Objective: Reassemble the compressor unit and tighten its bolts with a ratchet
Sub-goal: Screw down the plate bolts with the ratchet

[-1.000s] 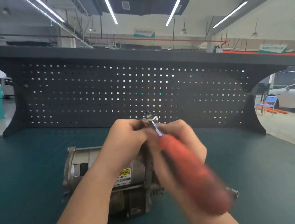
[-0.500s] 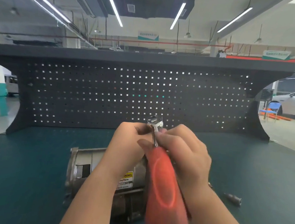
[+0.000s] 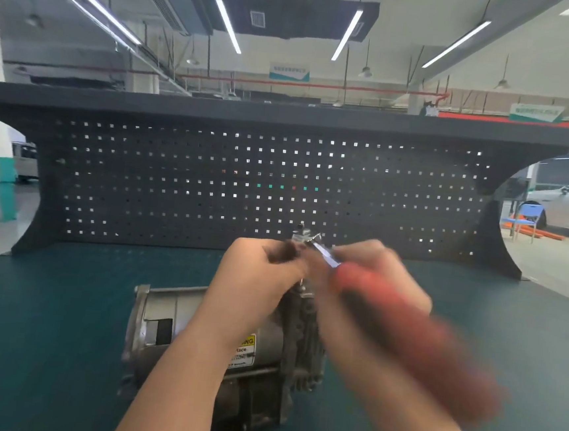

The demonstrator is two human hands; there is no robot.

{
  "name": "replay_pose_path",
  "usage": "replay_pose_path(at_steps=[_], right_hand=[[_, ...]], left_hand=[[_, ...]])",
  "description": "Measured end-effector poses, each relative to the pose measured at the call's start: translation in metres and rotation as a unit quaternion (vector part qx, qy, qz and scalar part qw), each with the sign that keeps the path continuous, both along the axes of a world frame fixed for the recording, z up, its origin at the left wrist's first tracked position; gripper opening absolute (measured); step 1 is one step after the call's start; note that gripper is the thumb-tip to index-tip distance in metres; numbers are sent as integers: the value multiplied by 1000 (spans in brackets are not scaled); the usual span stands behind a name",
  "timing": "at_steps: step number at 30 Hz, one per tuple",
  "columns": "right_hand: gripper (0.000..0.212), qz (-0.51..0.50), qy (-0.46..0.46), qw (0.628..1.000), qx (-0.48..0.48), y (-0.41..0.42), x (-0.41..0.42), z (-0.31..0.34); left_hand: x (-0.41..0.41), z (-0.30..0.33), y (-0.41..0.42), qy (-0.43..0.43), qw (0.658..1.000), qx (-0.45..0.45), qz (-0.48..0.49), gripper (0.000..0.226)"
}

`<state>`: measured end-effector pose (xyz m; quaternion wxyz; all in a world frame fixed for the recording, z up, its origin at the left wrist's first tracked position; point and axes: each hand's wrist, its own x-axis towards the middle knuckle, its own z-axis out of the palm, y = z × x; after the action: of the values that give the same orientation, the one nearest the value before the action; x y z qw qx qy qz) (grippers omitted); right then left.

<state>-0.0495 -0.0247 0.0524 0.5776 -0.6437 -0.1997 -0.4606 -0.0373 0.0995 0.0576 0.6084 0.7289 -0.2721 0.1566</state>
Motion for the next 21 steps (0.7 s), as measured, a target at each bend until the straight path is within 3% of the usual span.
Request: replay_pose_path(at_steps=[3, 5, 6, 8, 10, 12, 14, 15, 17, 19, 20, 21], right_hand=[[42, 37, 110, 993, 0, 7, -6, 2], [22, 43, 12, 990, 136, 11, -11, -1], [17, 56, -20, 972, 227, 6, -9, -1], [14, 163, 32, 915, 368, -4, 3, -2], [15, 237, 91, 883, 395, -9, 9, -6], [19, 172, 21, 922, 345, -6, 7, -6], [14, 42, -88, 983, 153, 0, -5, -2], [14, -13, -120, 992, 25, 3, -7, -4], [21, -114, -242, 949, -166, 6, -7, -5], [21, -191, -311, 909, -199, 8, -4, -12], [25, -189, -288, 924, -166, 8, -2, -13], [23, -147, -240, 957, -68, 7, -2, -12]], left_hand=[[3, 0, 1, 27, 1000, -9, -2, 18], [5, 0, 2, 25, 999, -20, 6, 14], [4, 1, 1, 27, 999, -21, 4, 13], [3, 0, 0, 25, 1000, -6, 6, 13], [2, 0, -2, 15, 1000, 12, 22, 13], [3, 0, -2, 9, 1000, 13, 27, 13], [2, 0, -2, 15, 1000, -6, 5, 8], [2, 0, -1, 18, 1000, -11, -5, 6], [1, 0, 0, 40, 999, -21, -30, 10], [1, 0, 1, 53, 998, -28, -37, 10], [2, 1, 2, 48, 998, -29, -26, 9], [3, 1, 3, 40, 999, -30, -12, 8]])
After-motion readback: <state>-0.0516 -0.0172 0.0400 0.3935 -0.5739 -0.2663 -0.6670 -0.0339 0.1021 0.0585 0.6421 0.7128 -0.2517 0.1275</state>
